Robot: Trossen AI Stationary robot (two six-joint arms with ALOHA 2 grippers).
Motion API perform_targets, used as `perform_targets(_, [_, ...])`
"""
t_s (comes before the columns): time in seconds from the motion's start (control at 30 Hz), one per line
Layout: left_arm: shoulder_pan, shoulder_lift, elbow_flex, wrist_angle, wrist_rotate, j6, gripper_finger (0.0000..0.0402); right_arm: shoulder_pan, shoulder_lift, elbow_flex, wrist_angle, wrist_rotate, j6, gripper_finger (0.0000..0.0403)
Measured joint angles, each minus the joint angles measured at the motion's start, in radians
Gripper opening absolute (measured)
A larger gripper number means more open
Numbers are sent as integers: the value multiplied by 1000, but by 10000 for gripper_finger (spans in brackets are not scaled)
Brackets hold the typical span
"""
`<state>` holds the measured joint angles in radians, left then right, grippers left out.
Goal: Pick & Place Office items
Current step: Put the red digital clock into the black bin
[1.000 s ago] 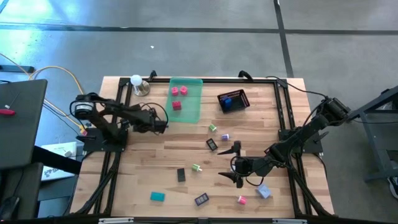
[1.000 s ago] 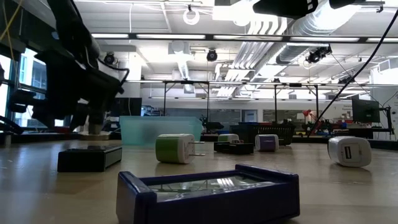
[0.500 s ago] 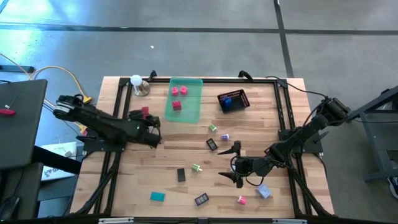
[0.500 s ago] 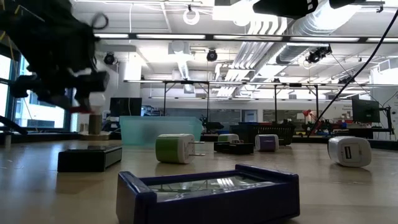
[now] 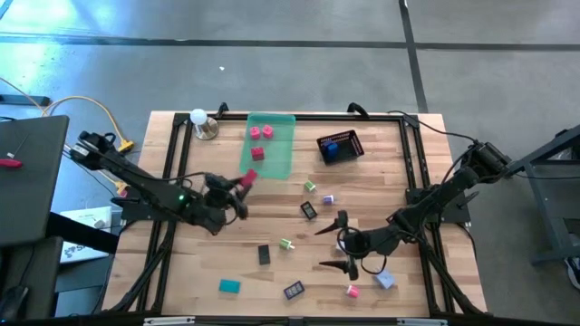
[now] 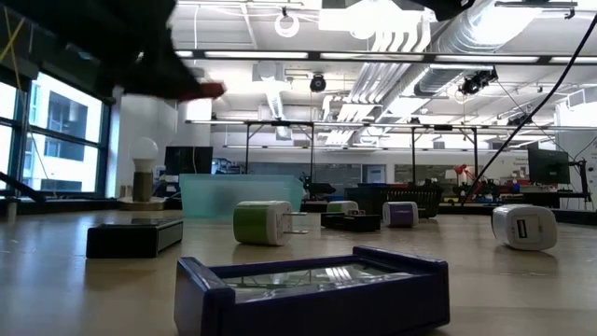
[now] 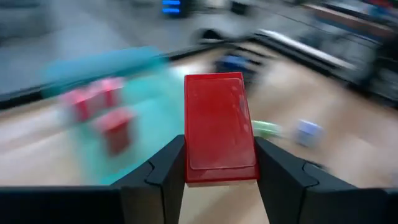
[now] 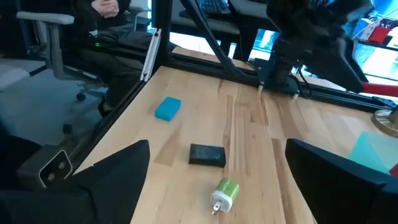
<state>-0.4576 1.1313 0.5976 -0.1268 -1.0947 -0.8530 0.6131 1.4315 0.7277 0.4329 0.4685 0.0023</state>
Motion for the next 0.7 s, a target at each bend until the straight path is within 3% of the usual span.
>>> perform_targets(0.1, [-4, 0, 0, 273, 180, 305, 155, 0, 0, 0, 11, 0, -3, 365])
perform_targets(0.23, [8, 0, 0, 553, 456, 548, 155, -1, 0, 0, 13, 0, -20, 365])
perform_targets(0.4, [73, -2, 1, 770, 734, 576, 155, 22, 0, 0, 61, 29, -245, 365])
perform_targets(0.57, [149, 12, 1, 761, 874, 541, 155, 49, -3, 0, 183, 182, -441, 365])
perform_targets(0.7, [230, 49, 1, 742, 1038, 475, 155, 36, -3, 0, 195, 161, -451, 365])
